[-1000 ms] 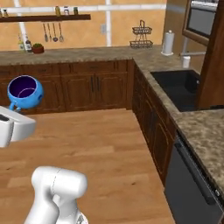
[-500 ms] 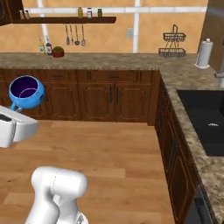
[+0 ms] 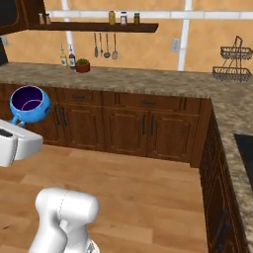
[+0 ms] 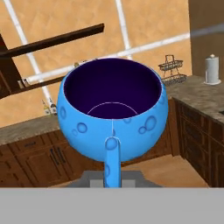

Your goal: Gather all objects into one cabinet and sort the glasses and bowls to opposite sides.

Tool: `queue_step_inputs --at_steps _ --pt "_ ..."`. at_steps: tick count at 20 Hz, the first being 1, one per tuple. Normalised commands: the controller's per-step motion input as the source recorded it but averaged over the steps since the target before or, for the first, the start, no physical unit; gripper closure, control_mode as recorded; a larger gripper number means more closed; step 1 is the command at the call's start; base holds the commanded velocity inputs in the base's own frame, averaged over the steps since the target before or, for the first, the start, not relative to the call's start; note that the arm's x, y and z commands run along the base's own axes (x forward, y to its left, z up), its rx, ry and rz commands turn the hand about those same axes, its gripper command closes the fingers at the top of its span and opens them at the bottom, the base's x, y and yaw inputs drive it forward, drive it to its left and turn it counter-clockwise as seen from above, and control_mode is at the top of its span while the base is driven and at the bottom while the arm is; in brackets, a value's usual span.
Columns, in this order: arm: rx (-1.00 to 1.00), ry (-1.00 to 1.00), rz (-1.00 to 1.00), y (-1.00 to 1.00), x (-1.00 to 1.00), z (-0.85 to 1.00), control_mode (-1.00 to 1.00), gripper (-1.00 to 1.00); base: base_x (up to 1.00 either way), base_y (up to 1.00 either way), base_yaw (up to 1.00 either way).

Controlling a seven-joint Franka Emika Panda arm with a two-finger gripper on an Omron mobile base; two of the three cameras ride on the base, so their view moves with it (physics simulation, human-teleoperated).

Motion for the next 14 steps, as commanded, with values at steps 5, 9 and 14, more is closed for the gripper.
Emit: queue_step_inputs --at_steps 5,9,14 --pt "0.00 0.00 0.00 0.00 0.00 0.00 1.00 1.00 1.00 -0.04 0.26" --pt "0.00 0.00 0.00 0.00 0.00 0.00 1.00 1.00 1.00 0.07 0.18" --pt "0.00 0.00 0.00 0.00 0.00 0.00 1.00 1.00 0.98 0.18 0.22"
